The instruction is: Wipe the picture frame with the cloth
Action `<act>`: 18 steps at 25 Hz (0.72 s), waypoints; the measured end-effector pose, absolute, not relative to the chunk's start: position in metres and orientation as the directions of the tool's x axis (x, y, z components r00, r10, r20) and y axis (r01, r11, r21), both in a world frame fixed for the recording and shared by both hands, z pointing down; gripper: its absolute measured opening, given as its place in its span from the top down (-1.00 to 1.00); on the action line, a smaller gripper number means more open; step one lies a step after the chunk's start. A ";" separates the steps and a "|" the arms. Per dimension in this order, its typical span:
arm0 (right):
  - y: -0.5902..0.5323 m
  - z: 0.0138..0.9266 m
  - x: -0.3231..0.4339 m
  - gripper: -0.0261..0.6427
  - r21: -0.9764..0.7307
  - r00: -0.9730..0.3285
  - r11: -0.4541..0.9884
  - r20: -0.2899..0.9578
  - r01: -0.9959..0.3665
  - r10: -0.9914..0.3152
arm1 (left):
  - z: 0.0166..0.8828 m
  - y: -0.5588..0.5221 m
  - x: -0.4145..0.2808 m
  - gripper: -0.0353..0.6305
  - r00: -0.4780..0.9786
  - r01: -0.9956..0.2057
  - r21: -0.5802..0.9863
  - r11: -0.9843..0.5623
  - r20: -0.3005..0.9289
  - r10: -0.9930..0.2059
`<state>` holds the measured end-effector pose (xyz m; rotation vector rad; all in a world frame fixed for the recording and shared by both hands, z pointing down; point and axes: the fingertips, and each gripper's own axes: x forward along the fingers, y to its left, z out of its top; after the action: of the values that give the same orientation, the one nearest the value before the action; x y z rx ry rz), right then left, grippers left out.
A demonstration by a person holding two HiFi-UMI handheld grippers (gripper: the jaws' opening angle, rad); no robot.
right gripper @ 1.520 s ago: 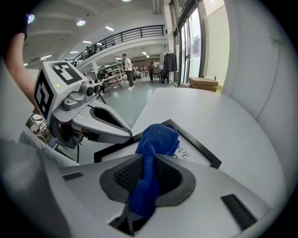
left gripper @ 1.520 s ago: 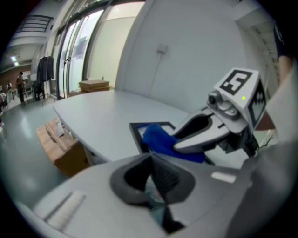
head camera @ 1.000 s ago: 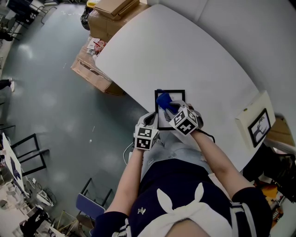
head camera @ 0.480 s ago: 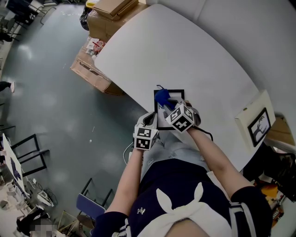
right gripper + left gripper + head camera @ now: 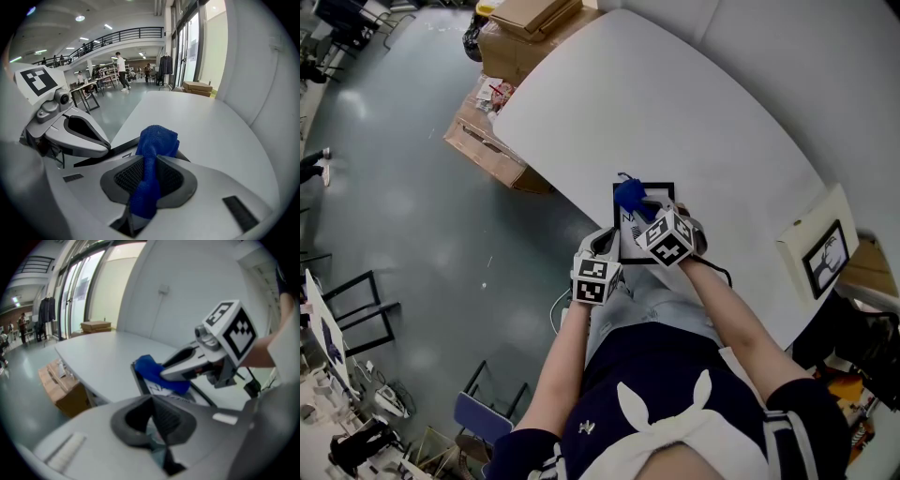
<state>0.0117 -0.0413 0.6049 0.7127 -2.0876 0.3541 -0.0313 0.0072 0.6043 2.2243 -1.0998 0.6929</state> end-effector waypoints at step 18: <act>-0.052 0.603 0.040 0.71 0.030 -0.408 0.737 0.817 -0.675 -0.407 | 0.605 0.007 -0.031 0.89 0.532 -0.825 0.260 -0.502 0.656 -0.535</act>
<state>0.0396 -0.0518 0.6033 0.8170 -2.0542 0.3844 -0.0312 0.0068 0.6045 2.2162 -1.0986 0.6846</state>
